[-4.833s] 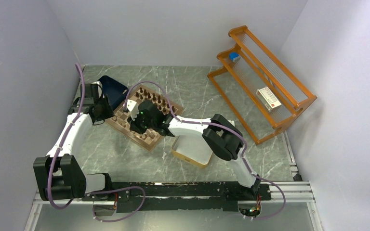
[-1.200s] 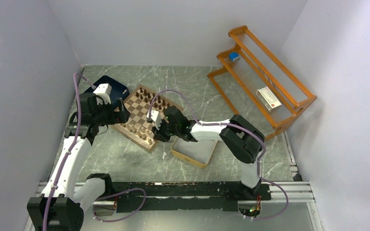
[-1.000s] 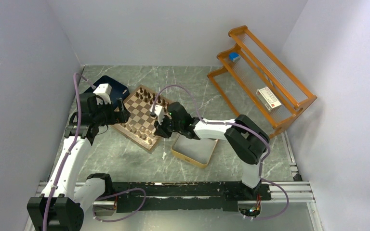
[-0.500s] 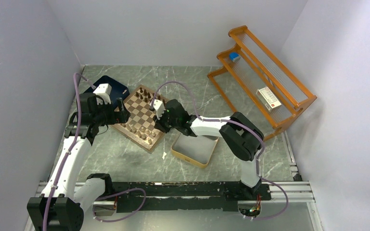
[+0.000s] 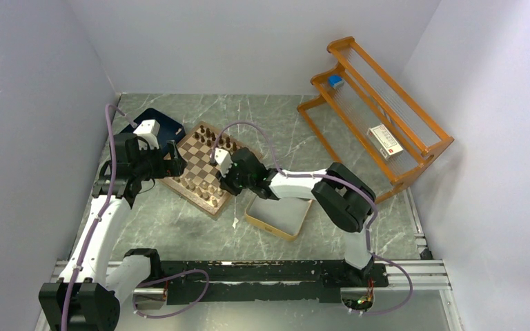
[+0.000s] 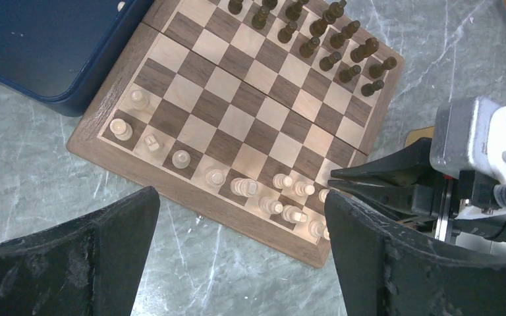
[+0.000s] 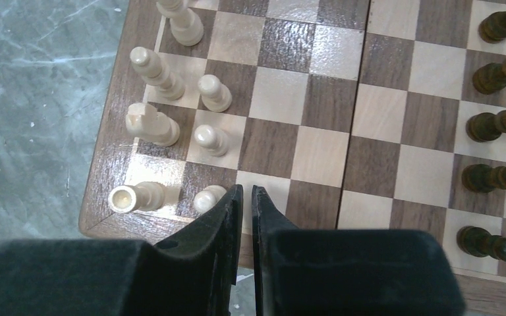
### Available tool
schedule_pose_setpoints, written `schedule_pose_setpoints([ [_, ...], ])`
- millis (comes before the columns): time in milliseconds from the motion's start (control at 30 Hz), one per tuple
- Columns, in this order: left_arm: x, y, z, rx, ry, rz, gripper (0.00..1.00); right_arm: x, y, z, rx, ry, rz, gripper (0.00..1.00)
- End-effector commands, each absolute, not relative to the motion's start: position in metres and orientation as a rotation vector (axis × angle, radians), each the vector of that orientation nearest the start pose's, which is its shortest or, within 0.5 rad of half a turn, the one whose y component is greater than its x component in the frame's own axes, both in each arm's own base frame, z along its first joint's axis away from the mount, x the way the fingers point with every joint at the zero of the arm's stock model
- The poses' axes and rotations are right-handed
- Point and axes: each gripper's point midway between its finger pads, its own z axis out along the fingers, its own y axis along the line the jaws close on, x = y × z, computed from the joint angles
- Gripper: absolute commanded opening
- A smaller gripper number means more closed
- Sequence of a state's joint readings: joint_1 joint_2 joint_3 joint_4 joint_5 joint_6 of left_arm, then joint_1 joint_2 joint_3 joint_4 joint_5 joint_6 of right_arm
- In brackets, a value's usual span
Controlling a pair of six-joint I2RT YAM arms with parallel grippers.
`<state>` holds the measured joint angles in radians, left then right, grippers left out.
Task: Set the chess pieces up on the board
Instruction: Adjust the chess piece on the chessboard.
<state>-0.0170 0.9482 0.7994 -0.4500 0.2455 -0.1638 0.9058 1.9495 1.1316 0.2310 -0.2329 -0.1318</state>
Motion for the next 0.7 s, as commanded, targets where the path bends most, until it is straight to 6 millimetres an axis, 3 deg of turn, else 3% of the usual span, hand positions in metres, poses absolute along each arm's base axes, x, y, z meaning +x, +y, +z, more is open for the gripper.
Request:
schedule_pose_setpoints([
  [0, 0.298, -0.053, 0.193, -0.003, 2.129, -0.348, 1.00, 0.285, 0.427, 0.049, -1.242, 1.848, 0.668, 0.15],
  [267, 0.298, -0.053, 0.193, -0.005, 2.128, -0.350, 1.00, 0.279, 0.427, 0.049, -1.254, 1.852, 0.662, 0.14],
  [667, 0.298, -0.052, 0.193, -0.011, 2.131, -0.343, 1.00, 0.289, 0.422, 0.059, -1.172, 1.913, 0.614, 0.13],
])
